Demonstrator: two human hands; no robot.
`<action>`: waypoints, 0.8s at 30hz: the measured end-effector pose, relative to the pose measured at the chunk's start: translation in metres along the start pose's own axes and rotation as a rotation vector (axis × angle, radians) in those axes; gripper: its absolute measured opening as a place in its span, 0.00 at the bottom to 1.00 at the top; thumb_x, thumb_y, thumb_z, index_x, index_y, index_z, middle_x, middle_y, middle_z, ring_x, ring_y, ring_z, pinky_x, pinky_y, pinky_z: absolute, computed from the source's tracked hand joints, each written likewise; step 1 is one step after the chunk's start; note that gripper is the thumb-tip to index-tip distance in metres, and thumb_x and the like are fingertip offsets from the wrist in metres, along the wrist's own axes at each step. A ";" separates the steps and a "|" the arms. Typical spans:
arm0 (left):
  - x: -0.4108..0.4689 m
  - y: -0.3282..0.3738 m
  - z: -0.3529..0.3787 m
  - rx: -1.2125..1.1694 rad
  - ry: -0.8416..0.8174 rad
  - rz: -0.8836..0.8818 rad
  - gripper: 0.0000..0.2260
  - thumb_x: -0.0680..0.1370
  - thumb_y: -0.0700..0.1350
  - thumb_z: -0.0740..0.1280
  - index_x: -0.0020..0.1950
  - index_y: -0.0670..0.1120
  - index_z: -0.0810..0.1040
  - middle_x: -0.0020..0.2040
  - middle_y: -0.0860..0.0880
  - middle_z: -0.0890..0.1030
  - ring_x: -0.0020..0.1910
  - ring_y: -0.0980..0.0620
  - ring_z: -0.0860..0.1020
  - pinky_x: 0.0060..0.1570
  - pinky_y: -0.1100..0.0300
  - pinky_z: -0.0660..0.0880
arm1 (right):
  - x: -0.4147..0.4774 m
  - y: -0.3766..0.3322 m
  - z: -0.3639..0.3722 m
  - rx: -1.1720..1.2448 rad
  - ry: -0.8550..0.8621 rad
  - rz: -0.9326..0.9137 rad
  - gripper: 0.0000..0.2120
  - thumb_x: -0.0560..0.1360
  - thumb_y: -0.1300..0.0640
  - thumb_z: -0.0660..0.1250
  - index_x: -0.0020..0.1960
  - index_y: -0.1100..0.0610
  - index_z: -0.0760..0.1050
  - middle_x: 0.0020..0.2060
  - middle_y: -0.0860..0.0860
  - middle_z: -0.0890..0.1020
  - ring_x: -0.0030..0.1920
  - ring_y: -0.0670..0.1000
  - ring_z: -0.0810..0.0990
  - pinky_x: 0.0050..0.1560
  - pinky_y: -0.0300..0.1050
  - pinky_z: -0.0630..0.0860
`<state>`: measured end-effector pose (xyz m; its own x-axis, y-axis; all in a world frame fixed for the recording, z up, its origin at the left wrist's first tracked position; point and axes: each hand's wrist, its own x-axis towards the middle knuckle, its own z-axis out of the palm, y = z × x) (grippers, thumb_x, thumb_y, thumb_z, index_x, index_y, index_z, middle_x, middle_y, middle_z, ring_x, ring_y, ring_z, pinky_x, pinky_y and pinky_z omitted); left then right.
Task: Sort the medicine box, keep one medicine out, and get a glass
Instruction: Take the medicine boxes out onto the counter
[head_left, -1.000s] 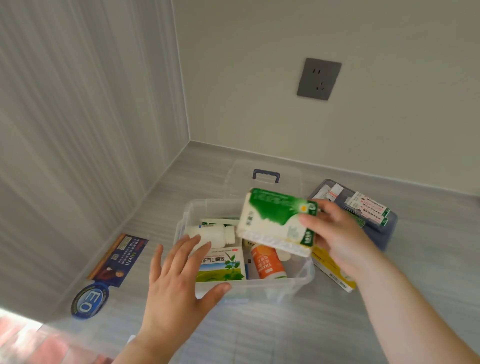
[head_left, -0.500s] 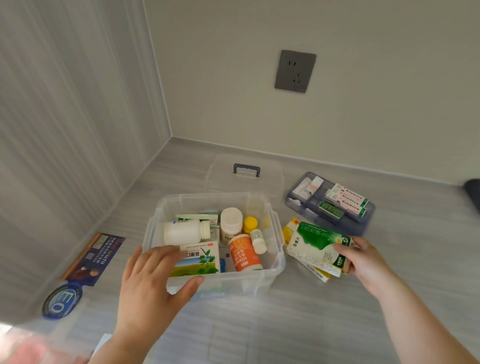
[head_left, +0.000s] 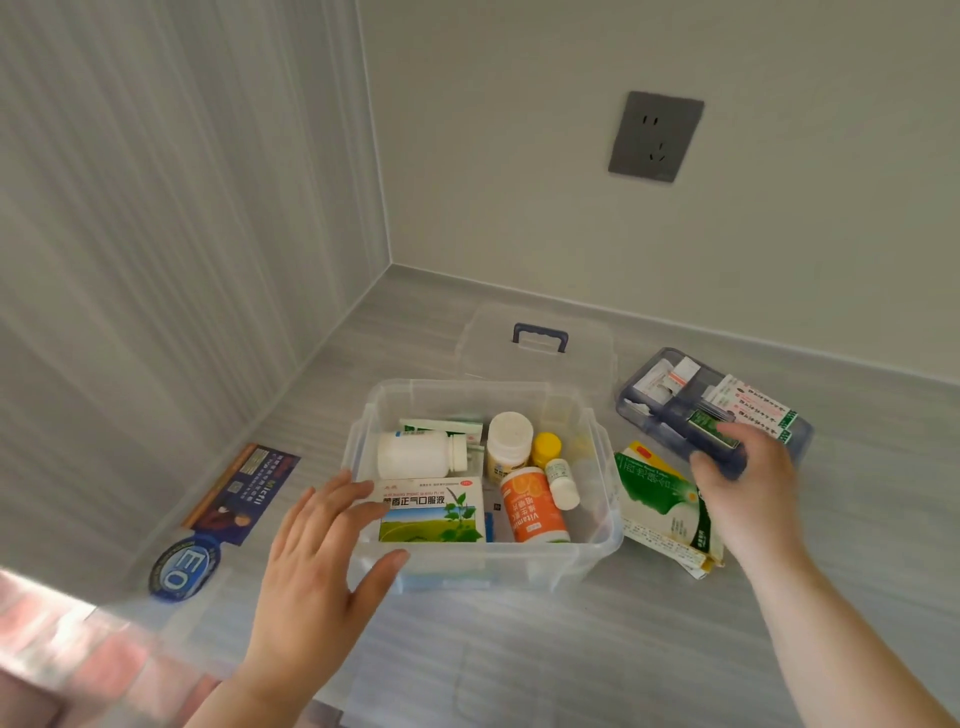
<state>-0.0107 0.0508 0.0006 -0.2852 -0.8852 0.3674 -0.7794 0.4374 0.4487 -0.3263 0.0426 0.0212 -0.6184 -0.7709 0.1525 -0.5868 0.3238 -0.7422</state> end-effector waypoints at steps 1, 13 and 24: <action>0.000 -0.001 0.000 -0.012 -0.004 -0.007 0.28 0.76 0.61 0.47 0.49 0.42 0.77 0.54 0.40 0.80 0.61 0.50 0.65 0.66 0.72 0.50 | -0.007 -0.017 0.002 0.106 0.005 -0.040 0.16 0.70 0.65 0.65 0.57 0.60 0.72 0.56 0.59 0.74 0.60 0.59 0.71 0.63 0.56 0.68; 0.001 -0.003 0.009 -0.058 0.001 -0.011 0.31 0.77 0.60 0.43 0.59 0.38 0.73 0.62 0.38 0.74 0.65 0.49 0.60 0.62 0.61 0.59 | -0.053 -0.100 0.101 -0.247 -0.969 0.000 0.15 0.73 0.52 0.60 0.55 0.58 0.73 0.51 0.56 0.80 0.48 0.54 0.78 0.49 0.47 0.75; 0.001 -0.005 0.009 -0.075 0.035 0.000 0.24 0.77 0.59 0.43 0.62 0.45 0.64 0.61 0.38 0.75 0.64 0.49 0.61 0.61 0.54 0.57 | -0.052 -0.105 0.109 -0.065 -1.048 0.252 0.16 0.71 0.57 0.65 0.59 0.55 0.72 0.52 0.55 0.79 0.45 0.52 0.76 0.30 0.38 0.70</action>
<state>-0.0122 0.0459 -0.0087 -0.2644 -0.8798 0.3950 -0.7350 0.4490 0.5081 -0.1751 -0.0113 0.0201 0.0124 -0.7537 -0.6572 -0.5509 0.5433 -0.6335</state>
